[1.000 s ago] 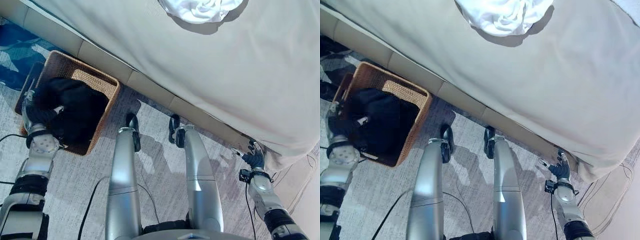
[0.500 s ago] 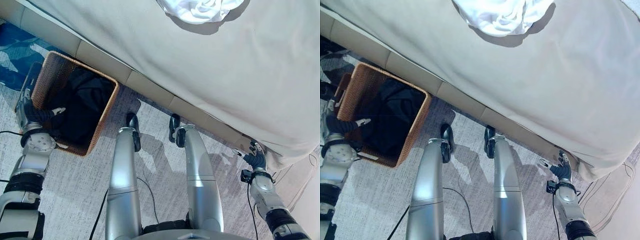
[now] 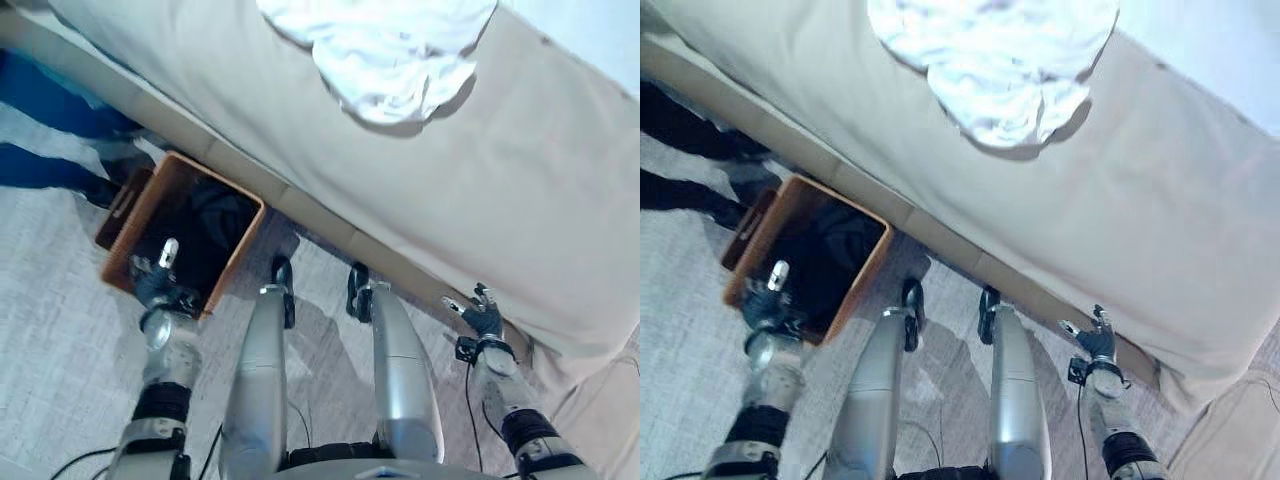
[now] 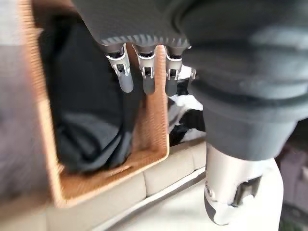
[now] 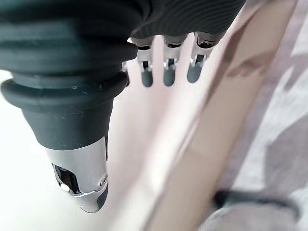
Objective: Pick up clothes into the bucket
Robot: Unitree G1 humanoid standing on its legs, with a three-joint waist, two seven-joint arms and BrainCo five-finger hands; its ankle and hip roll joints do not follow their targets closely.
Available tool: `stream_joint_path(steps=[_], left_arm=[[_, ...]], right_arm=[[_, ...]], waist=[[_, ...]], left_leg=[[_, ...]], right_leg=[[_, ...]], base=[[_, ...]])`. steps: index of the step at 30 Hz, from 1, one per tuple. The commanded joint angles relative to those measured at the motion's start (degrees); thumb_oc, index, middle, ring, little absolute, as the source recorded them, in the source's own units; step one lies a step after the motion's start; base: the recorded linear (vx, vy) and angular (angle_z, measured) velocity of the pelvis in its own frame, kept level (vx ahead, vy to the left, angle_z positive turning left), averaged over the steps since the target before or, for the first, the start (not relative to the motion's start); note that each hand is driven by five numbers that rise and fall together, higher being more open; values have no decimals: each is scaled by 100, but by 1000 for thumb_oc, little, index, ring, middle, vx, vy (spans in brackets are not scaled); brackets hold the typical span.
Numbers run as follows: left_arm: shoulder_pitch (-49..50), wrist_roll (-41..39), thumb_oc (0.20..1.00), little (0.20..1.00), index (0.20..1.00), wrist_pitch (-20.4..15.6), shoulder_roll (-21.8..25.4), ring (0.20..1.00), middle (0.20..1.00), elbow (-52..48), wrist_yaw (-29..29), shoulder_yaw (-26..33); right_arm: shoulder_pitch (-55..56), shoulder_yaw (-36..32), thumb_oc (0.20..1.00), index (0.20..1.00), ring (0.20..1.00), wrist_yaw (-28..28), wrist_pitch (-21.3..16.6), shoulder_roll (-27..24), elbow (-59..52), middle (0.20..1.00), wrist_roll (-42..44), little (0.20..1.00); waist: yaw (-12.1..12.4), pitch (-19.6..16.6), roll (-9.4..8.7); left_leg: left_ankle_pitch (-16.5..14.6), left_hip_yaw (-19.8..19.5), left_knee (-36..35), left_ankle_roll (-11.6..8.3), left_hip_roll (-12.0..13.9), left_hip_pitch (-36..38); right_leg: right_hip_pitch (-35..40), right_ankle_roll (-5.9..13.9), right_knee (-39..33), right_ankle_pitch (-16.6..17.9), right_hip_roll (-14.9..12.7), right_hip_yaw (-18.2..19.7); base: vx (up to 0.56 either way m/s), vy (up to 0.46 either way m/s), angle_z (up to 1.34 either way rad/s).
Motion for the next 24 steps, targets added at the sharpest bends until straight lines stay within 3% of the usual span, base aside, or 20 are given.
stream_joint_path(steps=[1,3,4,7,8,12,16,24], left_arm=[[34,166,1000,1000,1000,-245,-50,1000,1000,40,-441,-232],[166,692,1000,1000,1000,-137,-295,1000,1000,584,-468,-457],[165,693,1000,1000,1000,-137,-297,1000,1000,585,-467,-458],[538,2173,1000,1000,1000,41,-430,1000,1000,1430,-148,-831],[537,2178,1000,1000,1000,42,-433,1000,1000,1428,-144,-831],[979,3805,1000,1000,1000,190,-516,1000,1000,1723,165,-1441],[1288,4236,1000,1000,1000,190,-460,1000,1000,1537,100,-1966],[1596,4158,1000,1000,1000,176,-7,1000,1000,987,-116,-2722]], right_arm=[[46,-198,1000,1000,1000,-7,-209,-345,25,1000,58,1000],[-56,-194,1000,1000,1000,-71,-299,-268,-2,1000,-82,1000],[-55,-195,1000,1000,1000,-71,-298,-269,-3,1000,-83,1000],[-15,19,1000,1000,1000,-161,-346,-404,-586,1000,-648,1000],[-13,18,1000,1000,1000,-163,-343,-404,-590,1000,-651,1000],[-462,203,1000,1000,1000,-757,-153,-1083,-1284,1000,-2339,1000],[-1525,530,1000,1000,1000,-1140,199,-1645,-1078,1000,-3282,1000],[-4328,1702,1000,1000,1000,-1301,627,-2431,1200,1000,-3194,1000]], waist=[[-46,-88,438],[-28,-127,555],[-32,-101,558],[9,-541,716],[7,-549,722],[145,-828,961],[346,-836,1181],[683,-466,1438]], left_leg=[[63,-255,-548,18,-144,763],[268,-324,-1232,-49,-107,1661],[276,-330,-1252,-50,-106,1699],[587,-413,-2145,-148,-82,2439],[613,-418,-2167,-148,-79,2434],[731,-457,-2550,-174,-80,2764],[823,-528,-2570,-166,-100,2621],[925,-768,-2351,-186,-167,2165]], right_leg=[[760,224,-1198,790,-122,-44],[1587,224,-1676,846,-88,-136],[1627,224,-1695,851,-87,-143],[2278,243,-2262,954,-23,-270],[2278,243,-2294,984,-19,-276],[2521,264,-2509,992,-25,-355],[2310,240,-2277,918,-44,-385],[1776,142,-1474,584,-169,-572]], base=[[76,-115,14],[101,-113,15],[94,-126,11],[146,-165,5],[89,-102,15],[55,-80,9],[-11,-53,6],[-19,-32,19]])
